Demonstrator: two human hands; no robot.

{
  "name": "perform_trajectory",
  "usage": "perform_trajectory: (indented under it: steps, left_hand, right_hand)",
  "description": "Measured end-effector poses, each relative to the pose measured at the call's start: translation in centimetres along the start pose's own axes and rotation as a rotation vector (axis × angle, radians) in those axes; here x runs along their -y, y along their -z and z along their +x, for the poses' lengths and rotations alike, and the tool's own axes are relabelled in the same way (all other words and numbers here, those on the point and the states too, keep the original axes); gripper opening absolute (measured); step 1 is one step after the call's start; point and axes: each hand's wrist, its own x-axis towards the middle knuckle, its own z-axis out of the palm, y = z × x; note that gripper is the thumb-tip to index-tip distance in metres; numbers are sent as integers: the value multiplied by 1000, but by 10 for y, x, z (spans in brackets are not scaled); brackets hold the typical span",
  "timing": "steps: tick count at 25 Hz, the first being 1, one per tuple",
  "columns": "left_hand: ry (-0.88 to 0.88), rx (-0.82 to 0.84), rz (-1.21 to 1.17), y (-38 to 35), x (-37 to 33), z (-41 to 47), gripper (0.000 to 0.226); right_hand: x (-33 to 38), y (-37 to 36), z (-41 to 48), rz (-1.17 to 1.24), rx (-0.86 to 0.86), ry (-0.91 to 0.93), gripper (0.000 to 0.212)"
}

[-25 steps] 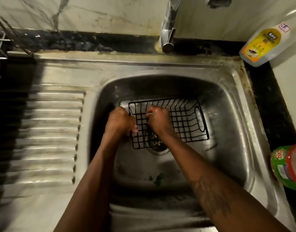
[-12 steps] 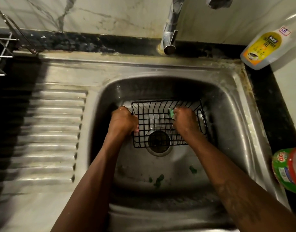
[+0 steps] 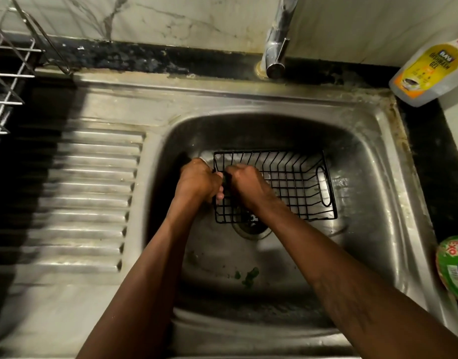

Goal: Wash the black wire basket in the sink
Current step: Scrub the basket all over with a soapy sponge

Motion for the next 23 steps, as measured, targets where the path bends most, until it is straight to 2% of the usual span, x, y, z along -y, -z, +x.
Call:
perform_trajectory:
  steps: [4,6,9,14,15,19,21,23]
  left_hand:
    - [9,-29,-82,0,1,0,27]
    - [3,-61,-62,0,1,-1,30]
    - [-13,-64,-5,0,1,-1,32]
    - [10,-37,-93,-2,2,4,29]
    - [20,-43,-104,-2,2,5,28]
    - [7,-27,-4,0,1,2,32]
    - [-16,-22,5,-4,2,0,36]
    - [4,-22,-58,-6,1,2,31]
  right_hand:
    - [-10,-3,16,-15,78,-34,13]
    - [-15,-1,-3,-27,198,92,21]
    - [-16,5,-15,43,332,184,16]
    - [-8,11,23,33,93,-27,11]
    - [-6,11,19,65,126,-15,11]
    - [-6,14,-26,257,484,101,14]
    - [-11,15,-26,227,450,137,15]
    - [-20,14,-4,176,256,92,12]
